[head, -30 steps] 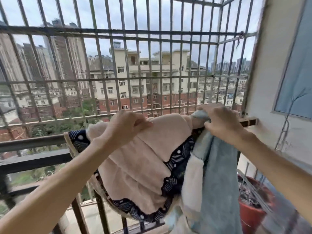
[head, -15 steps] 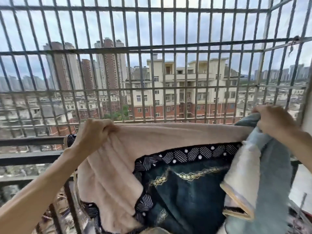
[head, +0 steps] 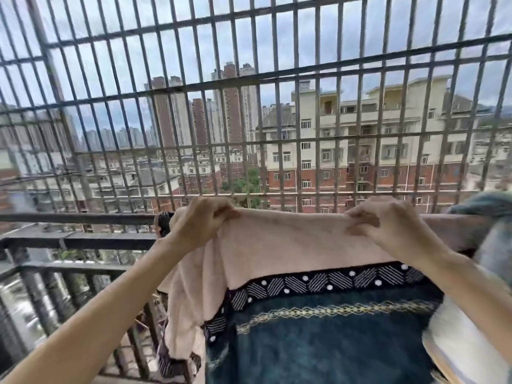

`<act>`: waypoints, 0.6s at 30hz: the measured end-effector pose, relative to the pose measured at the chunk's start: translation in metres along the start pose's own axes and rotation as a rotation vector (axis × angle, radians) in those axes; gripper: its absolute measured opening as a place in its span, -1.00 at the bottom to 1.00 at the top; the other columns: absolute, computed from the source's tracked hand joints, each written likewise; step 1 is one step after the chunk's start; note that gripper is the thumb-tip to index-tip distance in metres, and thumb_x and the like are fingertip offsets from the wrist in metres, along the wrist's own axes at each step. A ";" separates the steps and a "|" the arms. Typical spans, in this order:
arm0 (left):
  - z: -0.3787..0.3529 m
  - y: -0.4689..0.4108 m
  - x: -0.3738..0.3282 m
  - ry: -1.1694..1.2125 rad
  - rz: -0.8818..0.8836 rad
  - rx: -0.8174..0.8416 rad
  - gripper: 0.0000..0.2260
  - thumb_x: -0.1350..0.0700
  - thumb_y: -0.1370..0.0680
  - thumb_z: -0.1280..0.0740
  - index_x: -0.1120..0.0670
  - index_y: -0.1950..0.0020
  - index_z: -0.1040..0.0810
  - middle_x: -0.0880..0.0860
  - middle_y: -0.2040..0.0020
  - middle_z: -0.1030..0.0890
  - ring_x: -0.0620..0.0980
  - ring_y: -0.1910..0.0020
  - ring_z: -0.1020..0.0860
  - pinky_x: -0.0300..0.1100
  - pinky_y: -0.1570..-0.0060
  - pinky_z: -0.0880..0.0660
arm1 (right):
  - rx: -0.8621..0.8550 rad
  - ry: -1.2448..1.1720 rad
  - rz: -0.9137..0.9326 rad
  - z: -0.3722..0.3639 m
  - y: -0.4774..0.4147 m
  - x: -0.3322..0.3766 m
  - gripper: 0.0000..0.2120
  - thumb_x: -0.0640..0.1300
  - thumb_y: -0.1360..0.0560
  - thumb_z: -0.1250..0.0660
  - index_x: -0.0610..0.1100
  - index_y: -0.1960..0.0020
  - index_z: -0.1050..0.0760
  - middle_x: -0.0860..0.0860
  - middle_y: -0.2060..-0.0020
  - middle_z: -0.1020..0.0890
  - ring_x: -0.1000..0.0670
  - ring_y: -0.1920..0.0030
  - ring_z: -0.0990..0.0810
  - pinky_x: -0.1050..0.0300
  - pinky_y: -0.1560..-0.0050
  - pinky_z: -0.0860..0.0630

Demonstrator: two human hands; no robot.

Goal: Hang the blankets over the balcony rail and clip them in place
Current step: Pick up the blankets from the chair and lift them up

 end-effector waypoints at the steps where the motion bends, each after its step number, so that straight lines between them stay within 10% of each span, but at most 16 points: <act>1: 0.001 0.002 0.000 0.003 -0.002 -0.012 -0.96 0.18 -0.49 -0.46 0.08 0.08 -0.70 -0.27 0.27 -0.57 -0.50 0.25 -0.53 -0.60 0.25 -0.37 | -0.037 -0.037 -0.010 0.002 0.000 -0.002 -0.73 0.02 -0.31 -0.48 -0.03 0.02 -0.66 0.18 0.19 -0.65 0.27 0.19 -0.57 0.21 0.00 -0.56; 10: 0.010 -0.003 0.026 -0.095 0.027 -0.118 -0.89 0.17 -0.60 -0.30 0.02 0.11 -0.52 -0.08 0.27 -0.57 -0.08 0.34 -0.55 -0.20 0.36 -0.50 | -0.242 0.117 -0.114 0.019 -0.015 0.007 -0.91 -0.29 -0.46 -0.42 -0.18 0.05 -0.60 -0.01 0.19 -0.67 0.04 0.22 -0.62 0.20 0.10 -0.55; 18: 0.072 -0.035 0.023 0.116 -0.126 -0.209 -0.88 0.17 -0.57 -0.38 0.17 0.14 -0.64 -0.14 0.33 -0.53 -0.39 0.42 -0.38 -0.57 0.35 -0.35 | -0.494 0.100 -0.248 0.061 -0.046 0.053 -0.86 -0.23 -0.53 -0.36 -0.24 -0.07 -0.58 0.00 0.10 -0.63 0.04 0.11 -0.57 0.41 0.16 -0.35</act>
Point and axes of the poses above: each hand's wrist, its own y-axis away from the middle knuckle, its own z-axis out of the back of the hand, x = y × z, the point moved 10 cm from there along -y, towards the middle knuckle
